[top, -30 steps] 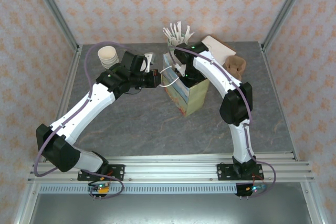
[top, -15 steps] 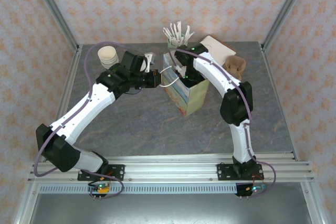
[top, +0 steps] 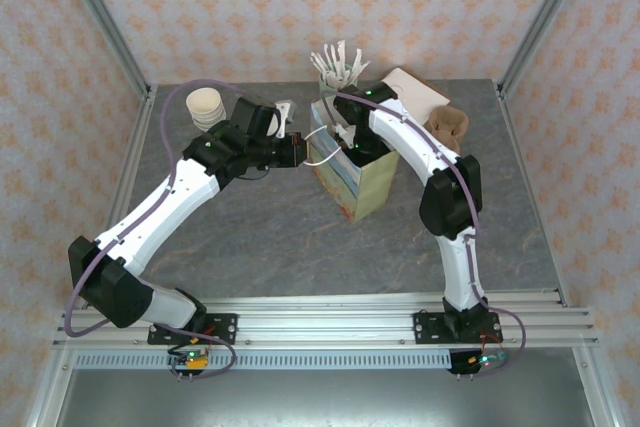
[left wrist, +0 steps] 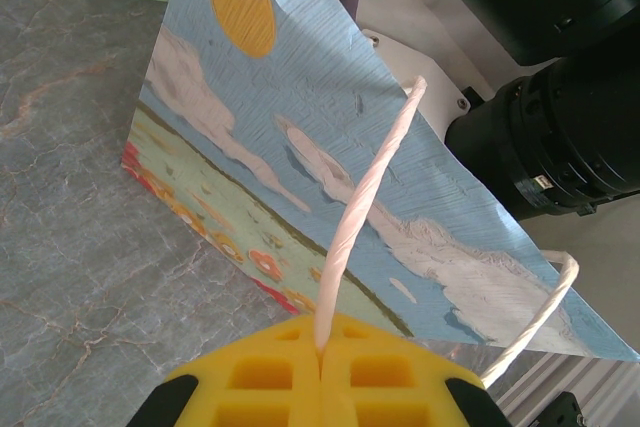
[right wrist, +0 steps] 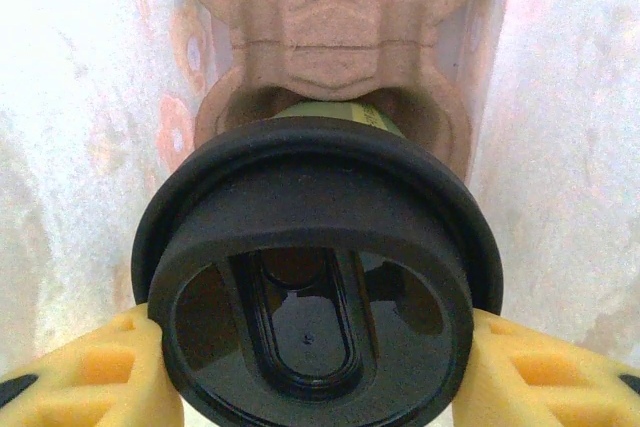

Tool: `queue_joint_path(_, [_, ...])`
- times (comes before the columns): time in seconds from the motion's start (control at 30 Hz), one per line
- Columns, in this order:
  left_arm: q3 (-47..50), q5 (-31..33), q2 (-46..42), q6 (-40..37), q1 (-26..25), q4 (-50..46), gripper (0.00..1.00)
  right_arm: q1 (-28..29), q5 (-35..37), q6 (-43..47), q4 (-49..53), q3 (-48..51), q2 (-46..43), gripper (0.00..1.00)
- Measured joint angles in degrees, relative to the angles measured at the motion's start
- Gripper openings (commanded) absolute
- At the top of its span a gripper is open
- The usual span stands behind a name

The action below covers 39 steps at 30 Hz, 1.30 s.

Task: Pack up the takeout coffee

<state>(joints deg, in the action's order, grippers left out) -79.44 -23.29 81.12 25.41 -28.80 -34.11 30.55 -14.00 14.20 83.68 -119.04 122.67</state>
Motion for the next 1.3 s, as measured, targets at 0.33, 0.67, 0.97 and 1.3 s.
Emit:
queue_joint_path(0.33, [0.0, 0.0, 0.0, 0.0, 0.0, 0.0, 0.00, 0.1, 0.1, 0.0, 2.7, -3.5, 1.9, 0.58])
queue_joint_path(0.67, [0.0, 0.0, 0.0, 0.0, 0.0, 0.0, 0.00, 0.7, 1.4, 0.0, 3.6, -5.4, 3.0, 0.71])
queue_joint_path(0.97, [0.0, 0.0, 0.0, 0.0, 0.0, 0.0, 0.00, 0.8, 2.4, 0.0, 3.9, -6.2, 3.4, 0.74])
queue_joint_path(1.3, [0.0, 0.0, 0.0, 0.0, 0.0, -0.2, 0.00, 0.9, 2.6, 0.0, 4.1, -6.6, 3.4, 0.75])
